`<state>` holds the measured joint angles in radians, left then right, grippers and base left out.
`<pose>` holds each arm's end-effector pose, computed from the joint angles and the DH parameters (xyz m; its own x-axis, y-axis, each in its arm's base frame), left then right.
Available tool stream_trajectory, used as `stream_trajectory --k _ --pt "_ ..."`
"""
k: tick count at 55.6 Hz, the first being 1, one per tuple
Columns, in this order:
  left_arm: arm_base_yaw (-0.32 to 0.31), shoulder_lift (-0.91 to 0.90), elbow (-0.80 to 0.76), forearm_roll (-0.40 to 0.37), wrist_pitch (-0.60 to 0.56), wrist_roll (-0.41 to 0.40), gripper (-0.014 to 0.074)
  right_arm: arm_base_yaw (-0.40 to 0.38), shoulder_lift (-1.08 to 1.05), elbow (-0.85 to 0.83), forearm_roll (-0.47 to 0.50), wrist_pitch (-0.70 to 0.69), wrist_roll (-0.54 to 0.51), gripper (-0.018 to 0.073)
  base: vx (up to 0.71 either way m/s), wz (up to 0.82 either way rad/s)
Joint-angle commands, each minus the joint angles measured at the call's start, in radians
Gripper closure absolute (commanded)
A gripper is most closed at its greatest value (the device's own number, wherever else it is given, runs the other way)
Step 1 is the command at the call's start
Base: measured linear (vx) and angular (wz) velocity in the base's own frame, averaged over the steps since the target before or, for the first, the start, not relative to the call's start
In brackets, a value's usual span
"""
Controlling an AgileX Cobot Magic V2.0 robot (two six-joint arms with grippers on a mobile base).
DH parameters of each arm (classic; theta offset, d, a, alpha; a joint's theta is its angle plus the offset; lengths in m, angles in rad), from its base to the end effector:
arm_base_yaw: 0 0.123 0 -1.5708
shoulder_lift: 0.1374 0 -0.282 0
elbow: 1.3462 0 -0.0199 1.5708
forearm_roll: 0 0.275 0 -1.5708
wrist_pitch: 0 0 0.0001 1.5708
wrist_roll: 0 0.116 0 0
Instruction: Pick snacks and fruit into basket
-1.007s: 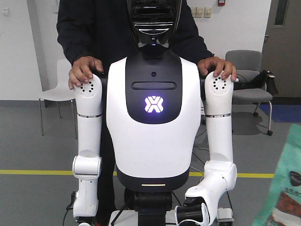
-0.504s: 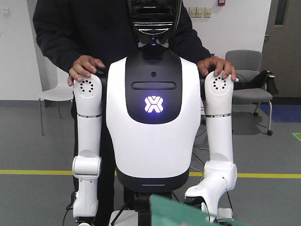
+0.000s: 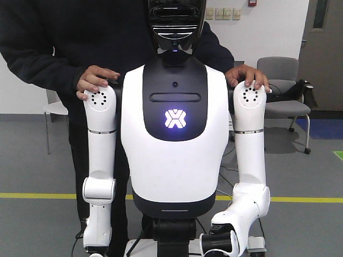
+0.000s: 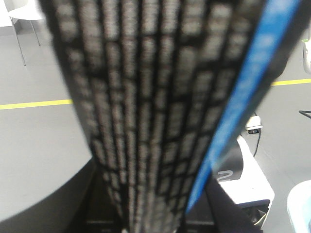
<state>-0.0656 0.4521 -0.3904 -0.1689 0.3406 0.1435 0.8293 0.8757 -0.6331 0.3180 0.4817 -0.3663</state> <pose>0.1495 -0.0164 0.2712 -0.3068 0.0043 -0.9518 0.1140 0.9930 -0.0323 0.1356 0.1730 0.2729 -0.3224 -0.4727 -0.8201 -0.8389 0.5440 0.0162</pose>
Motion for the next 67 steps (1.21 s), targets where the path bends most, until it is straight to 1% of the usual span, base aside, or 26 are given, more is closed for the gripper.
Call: stream_trajectory --k 1,7,15,30,36,41,46,53,56,62,67 --pt "-0.001 0.003 -0.036 -0.007 -0.096 -0.009 0.0445 0.0 -0.002 -0.029 -0.001 -0.066 -0.014 0.0519 0.0 0.0" --pt "-0.001 0.003 -0.036 -0.007 -0.096 -0.009 0.0445 0.0 -0.002 -0.029 -0.003 -0.067 -0.017 0.0466 0.0 0.0" --pt "-0.001 0.003 -0.036 -0.007 -0.096 -0.009 0.0445 0.0 -0.002 -0.029 -0.003 -0.067 -0.017 0.0354 0.0 0.0" --pt "-0.001 0.003 -0.036 -0.007 -0.096 -0.009 0.0445 0.0 -0.002 -0.029 -0.003 -0.071 -0.023 0.0024 0.0 0.0" --pt "-0.001 0.003 -0.036 -0.007 -0.096 -0.009 0.0445 0.0 -0.002 -0.029 -0.003 -0.073 -0.023 -0.0043 0.0 0.0" --pt "-0.001 0.003 -0.036 -0.007 -0.096 -0.009 0.0445 0.0 -0.002 -0.029 -0.003 -0.085 -0.023 -0.005 0.0 0.0" --pt "-0.001 0.003 -0.036 -0.007 -0.096 -0.009 0.0445 0.0 -0.002 -0.029 -0.005 -0.118 -0.023 -0.0032 0.0 0.0" --pt "-0.001 0.003 -0.036 -0.007 -0.096 -0.009 0.0445 -0.025 -0.003 -0.029 -0.033 -0.186 0.019 -0.0006 0.0 0.0" --pt "-0.001 0.003 -0.036 -0.007 -0.096 -0.009 0.0445 -0.053 -0.008 -0.029 -0.049 -0.21 0.05 -0.0004 0.0 0.0" --pt "-0.001 0.003 -0.036 -0.007 -0.096 -0.009 0.0445 -0.152 -0.033 -0.029 -0.087 -0.227 0.1 -0.0004 0.0 0.0" --pt "-0.001 0.003 -0.036 -0.007 -0.096 -0.009 0.0445 -0.268 -0.072 -0.029 -0.136 -0.208 0.133 -0.0004 0.0 0.0"
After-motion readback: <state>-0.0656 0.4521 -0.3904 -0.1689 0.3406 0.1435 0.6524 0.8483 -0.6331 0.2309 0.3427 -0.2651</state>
